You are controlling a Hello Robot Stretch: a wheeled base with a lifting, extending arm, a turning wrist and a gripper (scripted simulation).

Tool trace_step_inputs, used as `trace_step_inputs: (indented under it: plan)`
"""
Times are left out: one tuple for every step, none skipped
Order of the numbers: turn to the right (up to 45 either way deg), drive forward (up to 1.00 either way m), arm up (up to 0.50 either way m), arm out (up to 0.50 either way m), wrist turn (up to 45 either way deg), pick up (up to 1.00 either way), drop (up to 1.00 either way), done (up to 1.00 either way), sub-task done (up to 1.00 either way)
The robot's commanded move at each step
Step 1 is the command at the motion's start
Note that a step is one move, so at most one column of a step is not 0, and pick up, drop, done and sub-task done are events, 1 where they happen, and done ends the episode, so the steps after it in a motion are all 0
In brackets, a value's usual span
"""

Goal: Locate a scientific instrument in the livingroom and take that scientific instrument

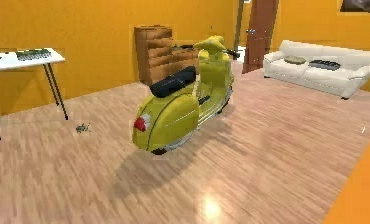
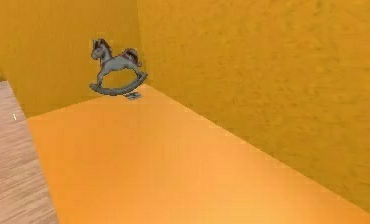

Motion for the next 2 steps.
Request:
trace_step_inputs:
  plan:
    - [0.0,0.25,0.00,0.00,0.0,0.00,0.00,0.00,0.00]
    - [-45.0,0.00,0.00,0.00,0.0,0.00,0.00,0.00,0.00]
